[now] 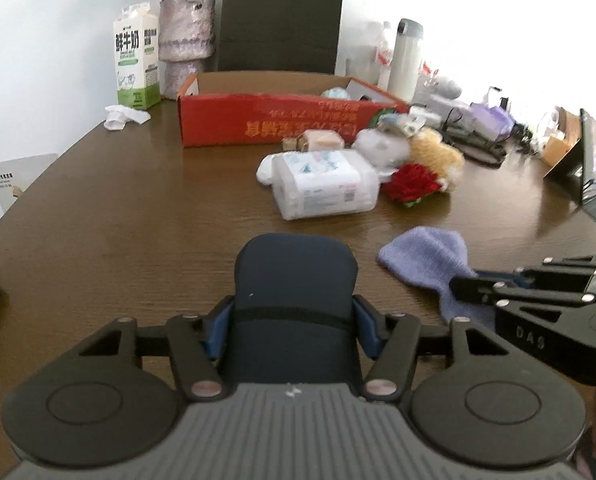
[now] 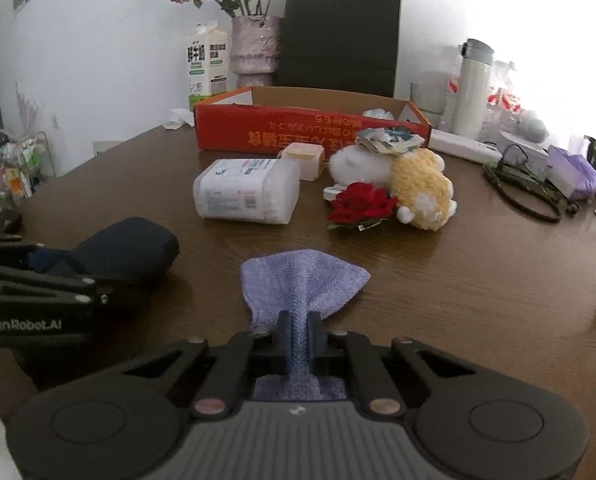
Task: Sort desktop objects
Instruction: 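Carry the cloth bag and navy pouch into the cardboard box and release both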
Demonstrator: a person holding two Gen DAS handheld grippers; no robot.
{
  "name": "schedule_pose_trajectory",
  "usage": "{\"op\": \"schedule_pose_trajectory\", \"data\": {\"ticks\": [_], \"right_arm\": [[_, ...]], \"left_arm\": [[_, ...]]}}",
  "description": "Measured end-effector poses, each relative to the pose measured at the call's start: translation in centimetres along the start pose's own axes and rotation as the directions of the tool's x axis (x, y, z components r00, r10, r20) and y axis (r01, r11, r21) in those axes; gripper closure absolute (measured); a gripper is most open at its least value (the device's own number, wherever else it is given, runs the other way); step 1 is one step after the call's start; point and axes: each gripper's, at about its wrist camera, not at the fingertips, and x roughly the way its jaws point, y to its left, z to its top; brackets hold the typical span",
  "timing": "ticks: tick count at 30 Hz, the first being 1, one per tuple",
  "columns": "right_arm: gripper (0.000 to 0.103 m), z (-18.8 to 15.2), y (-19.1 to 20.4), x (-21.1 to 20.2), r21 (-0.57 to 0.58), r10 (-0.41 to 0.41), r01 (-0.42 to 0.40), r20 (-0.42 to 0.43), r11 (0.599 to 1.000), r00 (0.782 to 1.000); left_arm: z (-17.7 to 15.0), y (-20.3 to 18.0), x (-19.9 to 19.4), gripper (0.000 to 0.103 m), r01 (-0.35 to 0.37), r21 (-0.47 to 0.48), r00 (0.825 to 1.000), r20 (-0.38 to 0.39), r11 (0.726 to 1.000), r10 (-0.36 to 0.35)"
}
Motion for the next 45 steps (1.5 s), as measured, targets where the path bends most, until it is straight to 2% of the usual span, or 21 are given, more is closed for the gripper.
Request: {"op": "schedule_pose_trajectory", "data": {"ticks": [5, 10, 15, 20, 25, 29, 33, 36, 37, 39, 40, 45], "right_arm": [[0.097, 0.5, -1.3, -2.7, 0.065, 0.022, -0.026, 0.062, 0.998, 0.998], [0.097, 3.2, -3.0, -4.4, 0.095, 0.051, -0.065, 0.144, 0.993, 0.988], [0.097, 8.7, -5.1, -3.3, 0.063, 0.072, -0.085, 0.189, 0.994, 0.979], [0.097, 17.3, -7.3, 1.3, 0.082, 0.105, -0.125, 0.213, 0.989, 0.971], [0.097, 26.3, -9.0, 10.0, 0.147, 0.142, -0.163, 0.141, 0.976, 0.98], [0.096, 30.7, -9.9, 19.1, 0.229, 0.194, -0.191, 0.01, 0.954, 0.981], [0.096, 32.3, -9.9, 27.0, 0.281, 0.167, -0.126, -0.128, 0.951, 0.977], [0.091, 32.7, -9.8, 30.8, 0.306, 0.154, -0.095, -0.175, 0.947, 0.973], [0.089, 32.7, -9.7, 31.6, 0.307, 0.155, -0.092, -0.186, 0.947, 0.97], [0.068, 32.4, -9.5, 33.1, 0.301, 0.149, -0.08, -0.212, 0.95, 0.966], [0.063, 32.4, -9.4, 33.6, 0.297, 0.142, -0.07, -0.226, 0.952, 0.964], [0.056, 32.3, -10.5, 33.7, 0.336, 0.154, -0.077, -0.209, 0.939, 0.966]], "left_arm": [[2.0, 0.1, -2.0, 0.042, 0.013, -0.01, 0.997, 0.072, 1.0, -0.012], [6.6, 1.1, -2.2, 0.042, 0.029, -0.017, 0.992, 0.125, 0.999, -0.026], [13.8, 2.5, -0.2, 0.042, 0.003, -0.01, 0.987, 0.161, 1.0, -0.001], [22.6, 4.9, 5.6, 0.042, 0.001, -0.042, 0.99, 0.139, 0.999, 0.004], [28.9, 6.0, 14.2, 0.042, -0.072, -0.026, 0.994, 0.082, 0.997, 0.074], [31.7, 7.1, 22.2, 0.042, -0.095, -0.03, 0.994, -0.058, 0.995, 0.093], [32.6, 8.6, 28.6, 0.042, -0.141, -0.04, 0.979, -0.157, 0.989, 0.133], [32.6, 9.5, 31.8, 0.041, -0.18, -0.049, 0.961, -0.221, 0.982, 0.166], [32.6, 9.8, 32.7, 0.041, -0.183, -0.059, 0.956, -0.243, 0.981, 0.163], [32.5, 10.3, 33.7, 0.038, -0.155, -0.066, 0.952, -0.278, 0.986, 0.131], [32.4, 10.5, 34.0, 0.035, -0.142, -0.072, 0.952, -0.283, 0.987, 0.116], [32.7, 10.6, 33.2, 0.032, -0.123, -0.085, 0.96, -0.264, 0.989, 0.096]]}}
